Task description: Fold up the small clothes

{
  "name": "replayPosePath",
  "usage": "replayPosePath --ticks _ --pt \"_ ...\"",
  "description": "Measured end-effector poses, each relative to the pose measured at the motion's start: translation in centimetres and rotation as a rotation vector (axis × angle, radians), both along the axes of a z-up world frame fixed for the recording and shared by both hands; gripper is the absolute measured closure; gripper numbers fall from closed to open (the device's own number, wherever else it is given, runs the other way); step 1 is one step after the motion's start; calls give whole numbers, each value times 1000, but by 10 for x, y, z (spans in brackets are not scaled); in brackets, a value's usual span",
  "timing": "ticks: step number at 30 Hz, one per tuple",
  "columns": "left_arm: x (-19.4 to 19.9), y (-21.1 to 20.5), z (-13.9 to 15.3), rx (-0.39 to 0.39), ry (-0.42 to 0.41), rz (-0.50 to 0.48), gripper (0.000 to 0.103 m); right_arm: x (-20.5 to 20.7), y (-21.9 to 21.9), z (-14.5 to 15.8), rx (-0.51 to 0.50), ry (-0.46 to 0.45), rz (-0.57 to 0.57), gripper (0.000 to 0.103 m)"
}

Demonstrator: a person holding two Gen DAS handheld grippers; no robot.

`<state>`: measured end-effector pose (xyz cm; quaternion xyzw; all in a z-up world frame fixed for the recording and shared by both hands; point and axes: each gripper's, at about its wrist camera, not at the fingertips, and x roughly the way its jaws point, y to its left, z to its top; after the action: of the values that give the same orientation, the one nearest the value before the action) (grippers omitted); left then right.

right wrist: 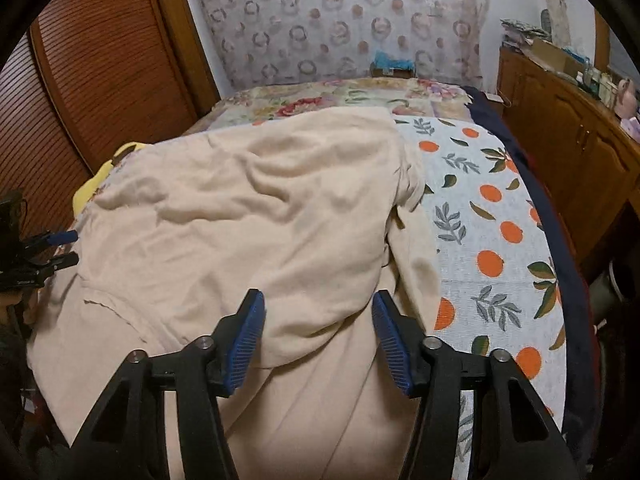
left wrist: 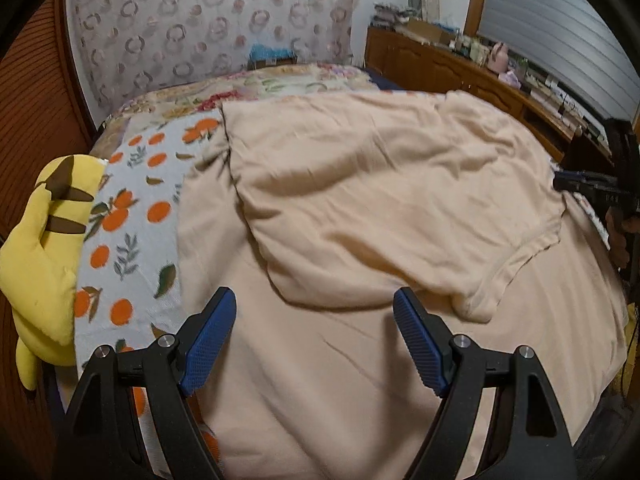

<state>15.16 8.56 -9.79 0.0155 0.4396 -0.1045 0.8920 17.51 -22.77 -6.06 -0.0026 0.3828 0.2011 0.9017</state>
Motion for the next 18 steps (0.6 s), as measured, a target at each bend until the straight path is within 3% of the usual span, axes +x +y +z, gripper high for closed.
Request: replayPosePath --ticks 5,10,18 --pt "-3 -9 -4 53 -11 -26 21 13 8 9 -4 -2 2 53" --pt "-5 -9 -5 52 -16 -37 11 19 17 -2 -34 -5 -9 53" --pt "-6 -9 -5 55 -14 -41 9 19 30 -13 -99 -61 -15 53"
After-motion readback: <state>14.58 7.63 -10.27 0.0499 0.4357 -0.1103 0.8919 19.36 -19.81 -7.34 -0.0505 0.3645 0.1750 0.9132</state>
